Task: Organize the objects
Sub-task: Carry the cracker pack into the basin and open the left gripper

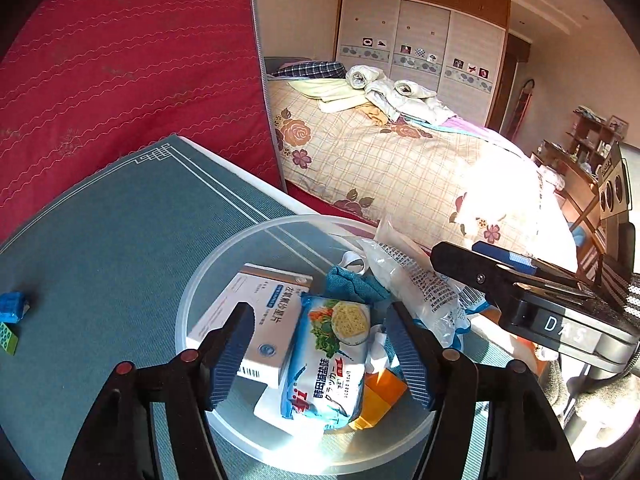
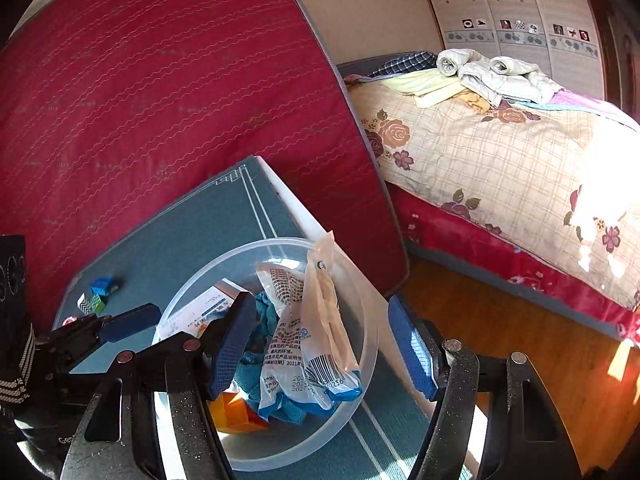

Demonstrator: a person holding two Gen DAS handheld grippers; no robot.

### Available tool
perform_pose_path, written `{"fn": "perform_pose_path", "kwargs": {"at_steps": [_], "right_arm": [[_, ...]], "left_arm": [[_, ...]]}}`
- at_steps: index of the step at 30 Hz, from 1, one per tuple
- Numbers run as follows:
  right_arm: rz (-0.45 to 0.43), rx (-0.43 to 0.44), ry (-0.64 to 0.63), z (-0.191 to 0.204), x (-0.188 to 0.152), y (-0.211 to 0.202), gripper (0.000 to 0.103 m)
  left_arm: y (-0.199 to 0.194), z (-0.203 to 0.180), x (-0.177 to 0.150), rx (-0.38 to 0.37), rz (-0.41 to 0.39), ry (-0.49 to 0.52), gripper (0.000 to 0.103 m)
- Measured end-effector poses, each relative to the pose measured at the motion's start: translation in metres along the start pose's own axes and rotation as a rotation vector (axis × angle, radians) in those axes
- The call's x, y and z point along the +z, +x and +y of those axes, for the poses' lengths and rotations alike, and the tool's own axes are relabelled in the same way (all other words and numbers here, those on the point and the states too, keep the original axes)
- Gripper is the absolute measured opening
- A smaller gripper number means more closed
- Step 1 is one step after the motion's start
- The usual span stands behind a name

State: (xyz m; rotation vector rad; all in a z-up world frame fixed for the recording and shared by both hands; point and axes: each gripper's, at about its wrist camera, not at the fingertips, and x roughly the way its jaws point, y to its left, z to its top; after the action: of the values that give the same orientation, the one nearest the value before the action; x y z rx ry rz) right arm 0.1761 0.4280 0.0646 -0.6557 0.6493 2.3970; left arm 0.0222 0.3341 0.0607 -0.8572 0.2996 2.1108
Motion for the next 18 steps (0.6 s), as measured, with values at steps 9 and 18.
{"fn": "perform_pose_path", "kwargs": {"at_steps": [9, 18], "right_arm": [[0.003, 0.003, 0.001, -0.001, 0.0, 0.001, 0.07], [-0.006, 0.005, -0.009, 0.008, -0.003, 0.002, 0.07]], "left_arm": [[-0.008, 0.025, -0.009, 0.075, -0.008, -0.065, 0.091], [-0.025, 0.052, -0.024, 0.144, -0.013, -0.144, 0.103]]}}
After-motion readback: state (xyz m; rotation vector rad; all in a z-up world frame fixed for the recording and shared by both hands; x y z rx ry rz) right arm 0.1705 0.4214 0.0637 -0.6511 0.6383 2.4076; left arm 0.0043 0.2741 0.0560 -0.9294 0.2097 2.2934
